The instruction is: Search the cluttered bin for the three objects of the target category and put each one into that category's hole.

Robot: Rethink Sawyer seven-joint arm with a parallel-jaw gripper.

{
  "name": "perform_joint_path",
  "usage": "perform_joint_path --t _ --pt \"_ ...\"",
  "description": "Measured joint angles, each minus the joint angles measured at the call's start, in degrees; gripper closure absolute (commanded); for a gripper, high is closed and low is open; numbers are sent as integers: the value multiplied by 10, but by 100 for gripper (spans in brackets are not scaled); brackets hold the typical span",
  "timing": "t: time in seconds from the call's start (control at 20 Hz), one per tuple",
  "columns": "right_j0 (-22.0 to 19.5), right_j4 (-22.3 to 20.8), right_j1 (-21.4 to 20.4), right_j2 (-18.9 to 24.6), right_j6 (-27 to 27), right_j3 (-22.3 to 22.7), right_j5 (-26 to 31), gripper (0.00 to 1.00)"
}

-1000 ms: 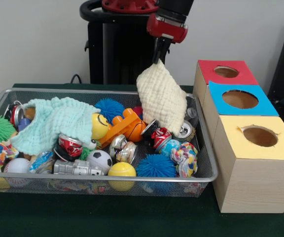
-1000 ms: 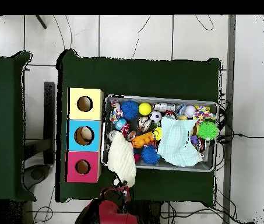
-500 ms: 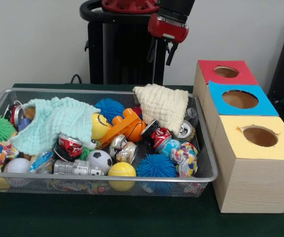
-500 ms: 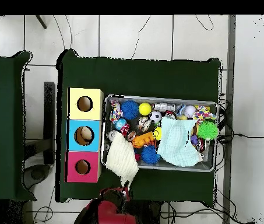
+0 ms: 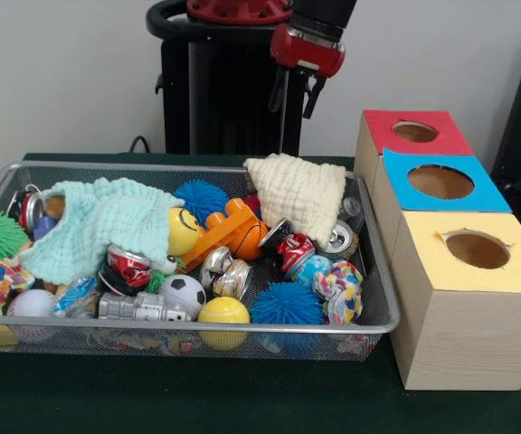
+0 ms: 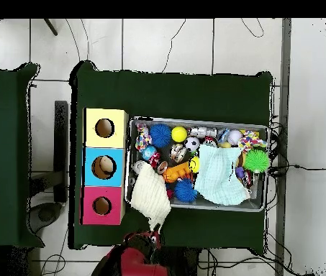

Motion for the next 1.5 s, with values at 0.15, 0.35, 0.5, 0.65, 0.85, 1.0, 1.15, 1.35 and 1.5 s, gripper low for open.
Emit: perform_joint_path --t 0.15,0.35,0.5,0.65,0.85,1.0,1.15,1.35,1.5 --pt "12 2 -4 -15 0 0 0 0" --pt "15 2 -18 -32 0 0 0 0" --pt "4 2 -27 -39 0 0 0 0" --pt "-20 -4 -36 -39 0 0 0 0" --pt "-61 -21 -51 -39 0 0 0 0" --pt "-93 -42 -67 -39 0 0 0 0" --pt "-121 -62 -79 -37 0 0 -1 0" --pt "-161 -91 -97 -29 0 0 -1 0" --pt "-190 -111 -108 -19 0 0 -1 0"
